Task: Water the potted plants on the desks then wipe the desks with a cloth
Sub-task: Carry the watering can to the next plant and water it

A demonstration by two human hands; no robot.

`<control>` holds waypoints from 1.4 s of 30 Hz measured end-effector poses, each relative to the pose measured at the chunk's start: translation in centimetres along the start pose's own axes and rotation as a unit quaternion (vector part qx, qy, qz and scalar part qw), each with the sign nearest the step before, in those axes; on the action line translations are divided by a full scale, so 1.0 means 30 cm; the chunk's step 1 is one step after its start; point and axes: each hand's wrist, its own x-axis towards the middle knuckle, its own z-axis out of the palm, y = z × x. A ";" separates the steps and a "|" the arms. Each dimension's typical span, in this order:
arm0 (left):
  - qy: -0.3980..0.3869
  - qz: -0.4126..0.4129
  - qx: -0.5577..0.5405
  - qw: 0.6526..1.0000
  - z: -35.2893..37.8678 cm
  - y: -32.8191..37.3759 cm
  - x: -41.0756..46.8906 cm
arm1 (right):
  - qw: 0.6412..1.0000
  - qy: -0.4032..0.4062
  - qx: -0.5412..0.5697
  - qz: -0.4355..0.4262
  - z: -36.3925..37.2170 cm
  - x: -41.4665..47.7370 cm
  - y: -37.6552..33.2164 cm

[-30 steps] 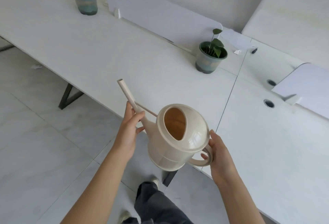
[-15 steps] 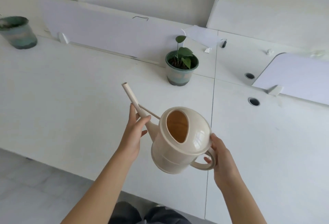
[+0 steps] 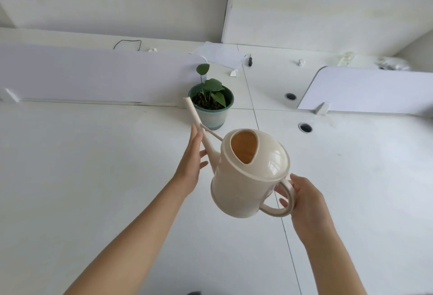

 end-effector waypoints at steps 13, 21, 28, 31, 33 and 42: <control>-0.039 -0.089 -0.095 0.991 -0.037 0.034 0.210 | 0.982 0.054 -0.163 -0.075 0.154 0.029 -0.052; -0.060 -0.146 -0.107 0.982 -0.049 0.049 0.295 | 0.954 0.091 -0.259 -0.120 0.223 0.059 -0.076; -0.067 -0.187 -0.117 0.973 -0.022 0.025 0.357 | 0.945 0.118 -0.283 -0.113 0.220 0.090 -0.099; -0.081 -0.196 -0.121 0.970 0.006 0.021 0.368 | 0.944 0.125 -0.281 -0.117 0.220 0.086 -0.118; -0.086 -0.200 -0.124 0.968 0.027 0.028 0.376 | 0.942 0.121 -0.287 -0.127 0.218 0.085 -0.134; -0.116 -0.201 -0.127 0.964 0.105 0.096 0.414 | 0.933 0.147 -0.286 -0.161 0.210 0.103 -0.199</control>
